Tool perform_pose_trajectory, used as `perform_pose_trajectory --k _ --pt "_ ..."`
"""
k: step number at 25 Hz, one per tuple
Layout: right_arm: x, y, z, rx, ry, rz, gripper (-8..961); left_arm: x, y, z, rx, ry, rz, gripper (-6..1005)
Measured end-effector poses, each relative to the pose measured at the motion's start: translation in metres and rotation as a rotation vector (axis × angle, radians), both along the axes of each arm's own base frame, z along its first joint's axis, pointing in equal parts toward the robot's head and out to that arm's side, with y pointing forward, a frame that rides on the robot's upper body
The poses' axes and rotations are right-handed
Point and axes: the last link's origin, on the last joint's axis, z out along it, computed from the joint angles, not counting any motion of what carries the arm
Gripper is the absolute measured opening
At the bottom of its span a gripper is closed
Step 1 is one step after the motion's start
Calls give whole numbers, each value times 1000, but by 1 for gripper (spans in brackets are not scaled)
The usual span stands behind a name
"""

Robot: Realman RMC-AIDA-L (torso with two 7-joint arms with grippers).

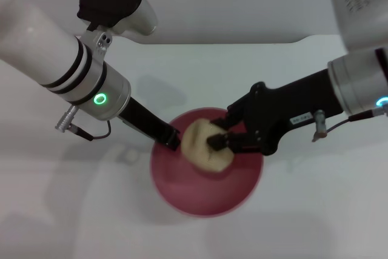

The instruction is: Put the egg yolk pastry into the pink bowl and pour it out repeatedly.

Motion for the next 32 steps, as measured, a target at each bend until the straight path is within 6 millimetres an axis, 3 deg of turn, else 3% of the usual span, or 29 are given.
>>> perform_pose_trajectory --k 2,7,12,16,21,26,29,32 --pt "0 0 -4 2 -14 4 124 1 0 0 2 -5 0 -2" --pt "3 3 1 37 4 -22 269 -2 3 2 27 -12 3 -2" --pt "19 19 32 159 89 -192 441 -9 9 6 92 -23 -3 -1" --pt "54 28 67 291 149 -372 483 -15 17 12 214 -77 -52 -1" --pt "113 16 100 429 187 -578 494 6 12 5 352 -175 -323 0" --pt "160 -4 116 509 276 -772 504 21 -4 -19 442 -143 -615 0" --pt "177 -15 122 542 306 -836 510 28 -12 -31 487 -120 -737 0" --pt "186 -22 123 552 323 -871 516 34 -28 -48 675 -77 -975 0"
